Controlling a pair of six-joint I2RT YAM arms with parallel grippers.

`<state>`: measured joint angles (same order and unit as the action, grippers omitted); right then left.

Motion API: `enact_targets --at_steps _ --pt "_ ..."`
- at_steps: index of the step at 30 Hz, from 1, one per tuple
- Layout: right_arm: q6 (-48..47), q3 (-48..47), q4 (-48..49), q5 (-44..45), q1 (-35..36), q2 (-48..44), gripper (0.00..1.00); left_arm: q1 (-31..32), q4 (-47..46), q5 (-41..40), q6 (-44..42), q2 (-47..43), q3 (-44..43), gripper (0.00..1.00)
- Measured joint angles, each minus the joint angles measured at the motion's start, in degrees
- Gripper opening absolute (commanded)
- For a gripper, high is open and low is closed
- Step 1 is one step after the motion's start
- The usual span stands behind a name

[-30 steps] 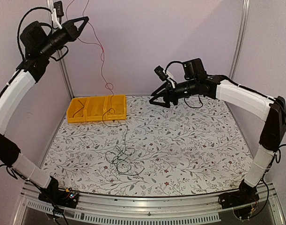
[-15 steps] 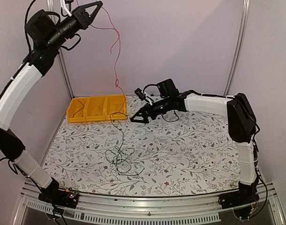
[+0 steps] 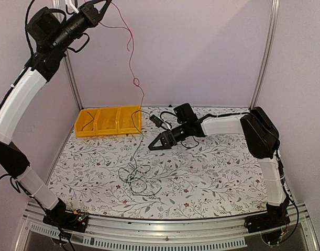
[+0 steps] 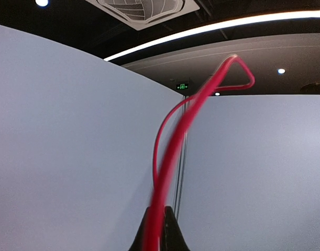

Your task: Untangle the cables

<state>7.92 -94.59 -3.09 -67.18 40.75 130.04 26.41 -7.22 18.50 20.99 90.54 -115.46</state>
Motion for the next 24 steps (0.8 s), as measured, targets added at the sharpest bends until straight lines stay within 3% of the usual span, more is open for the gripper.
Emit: enact_targets --at_steps 16,18,24 --pt "9.1 -2.0 10.6 -3.7 2.3 -2.0 0.99 3.4 0.5 -2.8 -1.2 0.0 0.5 0.00" --pt "11.6 -3.1 11.8 -3.4 2.6 -1.2 0.89 4.0 0.5 -3.2 -1.3 0.0 0.5 0.00" --pt "16.6 -5.2 11.4 3.3 2.5 2.2 0.35 5.2 0.7 -4.2 -1.9 0.0 0.4 0.00"
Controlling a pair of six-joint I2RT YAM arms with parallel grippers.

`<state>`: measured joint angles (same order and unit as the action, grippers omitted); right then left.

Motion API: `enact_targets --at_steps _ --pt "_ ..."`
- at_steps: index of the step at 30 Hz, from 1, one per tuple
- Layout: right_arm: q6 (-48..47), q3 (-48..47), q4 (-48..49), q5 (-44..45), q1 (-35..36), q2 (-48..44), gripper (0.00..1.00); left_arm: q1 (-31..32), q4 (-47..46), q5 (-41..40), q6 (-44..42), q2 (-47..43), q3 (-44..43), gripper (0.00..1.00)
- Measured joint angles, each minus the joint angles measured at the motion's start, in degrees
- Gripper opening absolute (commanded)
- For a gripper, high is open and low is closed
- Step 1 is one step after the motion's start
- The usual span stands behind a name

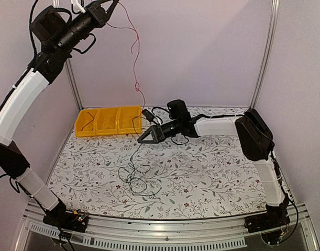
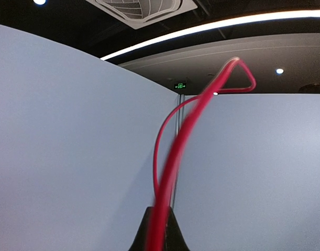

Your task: Untangle the cables

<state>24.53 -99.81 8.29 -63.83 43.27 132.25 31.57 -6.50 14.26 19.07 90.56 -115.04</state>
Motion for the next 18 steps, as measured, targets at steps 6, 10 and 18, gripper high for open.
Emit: enact_targets --at_steps 6,10,18 --pt "1.9 0.0 -2.6 7.1 -0.2 2.1 0.00 0.1 1.7 -1.1 -1.6 0.0 -0.5 0.00" --pt "-0.6 1.4 -5.7 14.7 -0.3 2.1 0.00 0.2 7.2 -4.5 -6.9 0.3 -4.5 0.00" --pt "-10.3 10.4 -14.2 26.1 -1.3 1.0 0.13 -3.5 17.8 -17.6 -19.2 0.1 -14.3 0.00"
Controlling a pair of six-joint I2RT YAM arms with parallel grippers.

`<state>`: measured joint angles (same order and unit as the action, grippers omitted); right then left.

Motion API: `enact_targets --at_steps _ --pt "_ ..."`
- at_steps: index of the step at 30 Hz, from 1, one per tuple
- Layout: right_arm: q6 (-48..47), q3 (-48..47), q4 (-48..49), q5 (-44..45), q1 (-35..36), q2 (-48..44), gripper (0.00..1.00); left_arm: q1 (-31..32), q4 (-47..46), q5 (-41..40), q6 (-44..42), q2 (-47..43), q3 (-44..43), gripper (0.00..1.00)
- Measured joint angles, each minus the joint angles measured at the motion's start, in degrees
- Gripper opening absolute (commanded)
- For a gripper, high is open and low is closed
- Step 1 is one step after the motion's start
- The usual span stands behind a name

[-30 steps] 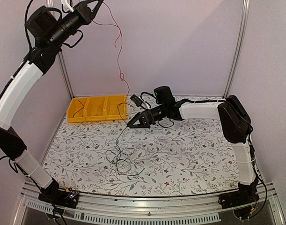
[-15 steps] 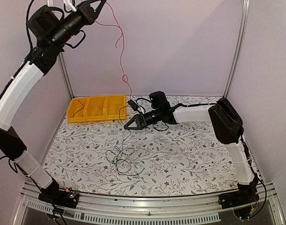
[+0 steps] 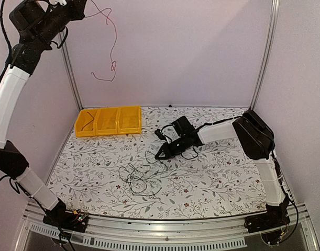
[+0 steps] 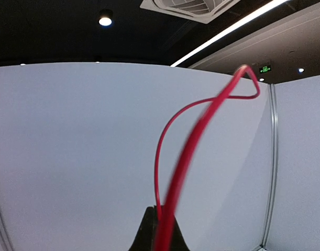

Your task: Untangle the cables

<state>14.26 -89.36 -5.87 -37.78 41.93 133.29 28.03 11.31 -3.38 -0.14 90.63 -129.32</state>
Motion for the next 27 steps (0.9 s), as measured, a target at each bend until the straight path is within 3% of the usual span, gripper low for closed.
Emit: enact_targets --at_steps 2,3,5,8,14,21,27 --pt "-2.2 0.2 -1.5 1.3 -0.5 -1.5 0.44 -2.7 0.6 -1.8 -0.3 -1.5 4.1 0.00" --pt "-3.4 0.2 -2.3 1.6 -0.8 -2.2 0.55 -4.2 0.9 -2.2 0.0 -2.2 6.7 0.00" --pt "-6.4 0.2 -4.0 1.7 -1.2 -3.9 0.68 -7.1 1.4 -2.4 0.9 -3.3 12.3 0.00" --pt "-11.6 -0.1 -6.8 1.8 -1.7 -7.4 0.80 -10.2 1.5 -2.7 1.9 -3.6 20.8 0.00" --pt "-24.4 -1.3 -15.8 1.2 -4.0 -19.6 0.88 -13.9 1.4 -2.9 2.1 -3.7 32.7 0.00" --pt "-37.7 -2.6 -27.5 2.6 -8.4 -31.8 0.90 -18.6 -2.0 -3.2 0.3 -3.6 33.9 0.00" --pt "-43.7 4.0 -32.8 5.7 -9.3 -38.1 0.92 -22.1 -3.9 -3.3 -1.2 -1.4 33.1 0.00"
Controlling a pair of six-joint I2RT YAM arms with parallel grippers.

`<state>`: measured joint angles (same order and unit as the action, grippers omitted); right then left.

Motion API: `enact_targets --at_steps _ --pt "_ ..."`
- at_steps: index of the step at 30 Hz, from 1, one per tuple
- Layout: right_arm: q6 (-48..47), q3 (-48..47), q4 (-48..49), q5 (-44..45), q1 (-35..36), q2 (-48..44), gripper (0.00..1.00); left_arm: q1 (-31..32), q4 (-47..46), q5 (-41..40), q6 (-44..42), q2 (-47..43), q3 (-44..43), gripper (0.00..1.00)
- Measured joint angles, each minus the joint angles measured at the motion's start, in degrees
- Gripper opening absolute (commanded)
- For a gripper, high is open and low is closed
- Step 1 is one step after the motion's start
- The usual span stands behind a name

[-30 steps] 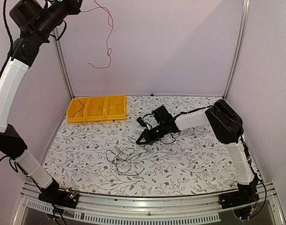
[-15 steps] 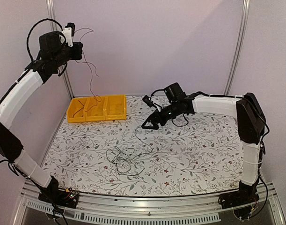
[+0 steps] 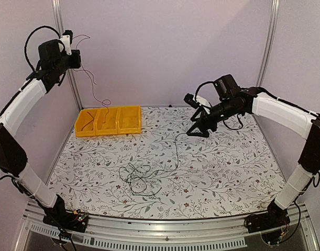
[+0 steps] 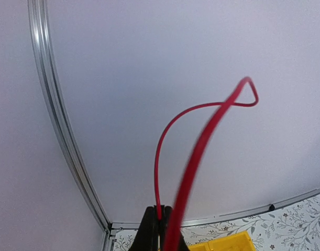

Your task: Untangle the cables

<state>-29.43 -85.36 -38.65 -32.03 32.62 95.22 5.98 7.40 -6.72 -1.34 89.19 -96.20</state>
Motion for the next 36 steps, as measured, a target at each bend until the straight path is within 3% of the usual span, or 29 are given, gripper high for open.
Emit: enact_targets --at_steps 10,16,22,27,36 --pt "-4.1 2.9 -4.1 -1.1 0.8 -1.6 0.94 -4.8 -1.1 0.2 -0.1 4.0 -0.1 0.00" --pt "-7.8 3.0 -0.9 10.0 7.5 5.2 0.94 -6.2 -3.9 0.5 -0.1 5.7 -0.1 0.00" --pt "-8.6 2.3 -1.2 15.4 9.2 14.6 0.96 -8.6 -5.6 1.7 1.1 11.4 -0.1 0.00" --pt "-13.0 3.4 -1.1 17.8 10.4 14.7 0.99 -9.2 -6.2 2.9 2.7 14.8 1.6 0.00" --pt "-16.9 5.9 -1.9 24.2 13.9 15.9 0.99 -9.6 -6.7 3.6 2.7 12.0 2.4 0.00"
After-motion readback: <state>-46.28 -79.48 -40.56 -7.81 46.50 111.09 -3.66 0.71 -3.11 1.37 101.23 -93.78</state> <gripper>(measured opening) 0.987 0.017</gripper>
